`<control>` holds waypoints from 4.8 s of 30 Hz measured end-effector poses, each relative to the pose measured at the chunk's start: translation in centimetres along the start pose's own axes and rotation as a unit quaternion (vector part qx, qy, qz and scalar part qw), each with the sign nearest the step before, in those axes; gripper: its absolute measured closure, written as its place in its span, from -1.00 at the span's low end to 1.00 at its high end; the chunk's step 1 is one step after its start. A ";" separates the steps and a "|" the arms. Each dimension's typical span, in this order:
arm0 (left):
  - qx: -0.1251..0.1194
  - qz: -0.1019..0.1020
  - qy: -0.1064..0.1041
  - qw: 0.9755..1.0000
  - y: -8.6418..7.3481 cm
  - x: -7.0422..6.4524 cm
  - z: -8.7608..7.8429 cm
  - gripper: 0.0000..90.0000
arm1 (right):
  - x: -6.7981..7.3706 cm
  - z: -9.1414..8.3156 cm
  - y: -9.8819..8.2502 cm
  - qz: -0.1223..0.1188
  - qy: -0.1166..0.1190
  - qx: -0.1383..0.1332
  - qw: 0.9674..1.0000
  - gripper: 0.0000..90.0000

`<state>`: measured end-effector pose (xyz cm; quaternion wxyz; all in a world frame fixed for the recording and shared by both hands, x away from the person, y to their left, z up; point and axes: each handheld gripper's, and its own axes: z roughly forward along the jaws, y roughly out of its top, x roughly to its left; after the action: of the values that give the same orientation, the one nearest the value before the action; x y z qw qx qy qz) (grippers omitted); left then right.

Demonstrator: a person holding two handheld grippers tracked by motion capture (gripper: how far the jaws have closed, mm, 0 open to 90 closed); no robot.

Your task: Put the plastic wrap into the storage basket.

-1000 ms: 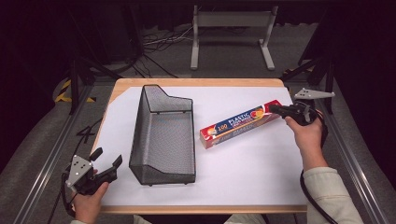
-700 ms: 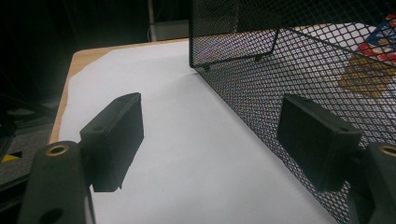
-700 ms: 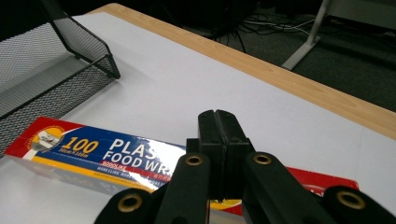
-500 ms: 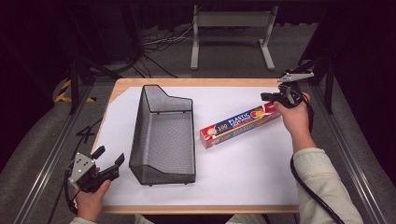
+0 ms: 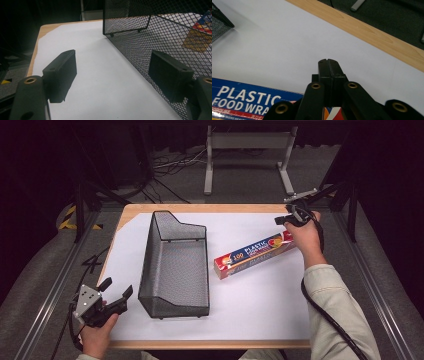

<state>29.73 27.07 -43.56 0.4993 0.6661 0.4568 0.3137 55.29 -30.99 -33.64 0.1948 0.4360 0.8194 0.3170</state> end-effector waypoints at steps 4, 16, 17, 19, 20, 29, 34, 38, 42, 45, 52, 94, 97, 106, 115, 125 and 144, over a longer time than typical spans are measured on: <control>0.004 0.006 0.001 1.000 -0.2 -0.2 -0.1 -0.48 | -0.5 1.1 0.0 0.005 -0.010 0.023 1.000 1.00; 0.012 0.005 0.006 1.000 -0.7 -0.2 -0.7 -0.48 | -0.8 3.6 -0.3 0.007 -0.020 0.062 0.998 1.00; 0.012 0.006 0.008 1.000 -0.7 -0.3 -0.8 -0.48 | -0.7 3.8 -0.2 0.004 -0.022 0.066 0.998 1.00; 0.012 0.008 0.006 1.000 -0.7 -0.3 -0.9 -0.48 | -0.7 4.1 0.0 0.006 -0.032 0.082 0.996 0.99; 0.011 0.007 0.007 1.000 -0.7 -0.3 -1.0 -0.48 | -0.8 4.2 0.1 0.008 -0.035 0.086 0.996 0.98; 0.010 0.006 0.006 1.000 -0.8 -0.2 -0.9 -0.48 | -0.8 5.7 -0.3 0.004 -0.050 0.144 0.988 1.00; 0.011 0.004 0.006 1.000 -0.9 -0.1 -0.8 -0.48 | -0.8 6.3 -0.9 0.003 -0.050 0.148 0.988 1.00; 0.011 0.005 0.005 1.000 -0.8 -0.2 -0.8 -0.49 | -0.7 6.3 -0.9 -0.004 -0.054 0.158 0.986 1.00; 0.008 0.006 0.003 1.000 -0.7 -0.2 -0.6 -0.49 | -0.7 6.5 -1.5 0.005 -0.050 0.191 0.980 1.00; 0.005 0.006 0.001 1.000 -0.6 -0.1 -0.5 -0.49 | -0.7 5.9 -1.7 0.018 -0.048 0.192 0.980 1.00; 0.006 0.005 -0.009 1.000 -0.2 -0.2 0.4 -0.49 | -0.8 4.2 -3.1 0.037 -0.033 0.216 0.975 1.00; -0.002 0.011 -0.021 1.000 0.8 -0.9 2.2 -0.48 | 3.5 -6.2 -13.5 0.034 0.076 0.207 0.975 0.55; -0.002 0.012 -0.019 1.000 0.8 -0.9 2.2 -0.48 | 3.4 -6.9 -13.3 0.034 0.074 0.163 0.983 0.46; -0.002 0.013 -0.019 1.000 0.8 -1.0 2.2 -0.49 | 5.6 -9.9 -12.4 -0.034 0.108 -0.061 0.992 0.05; -0.002 0.015 -0.019 1.000 0.8 -1.0 2.2 -0.49 | 8.2 -8.9 -11.7 -0.063 0.185 -0.098 0.976 -0.23; 0.001 0.017 -0.019 1.000 0.7 -1.0 2.1 -0.49 | 10.7 -5.9 -11.4 -0.120 0.151 0.005 0.981 -0.19; 0.001 0.015 -0.018 1.000 0.5 -0.8 2.0 -0.49 | 12.3 -2.5 -11.5 -0.162 0.133 0.131 0.969 -0.36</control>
<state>31.34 25.49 -43.63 0.5020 0.6793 0.4376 0.3084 40.31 -26.37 -40.34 0.0737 0.2734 0.9319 0.2265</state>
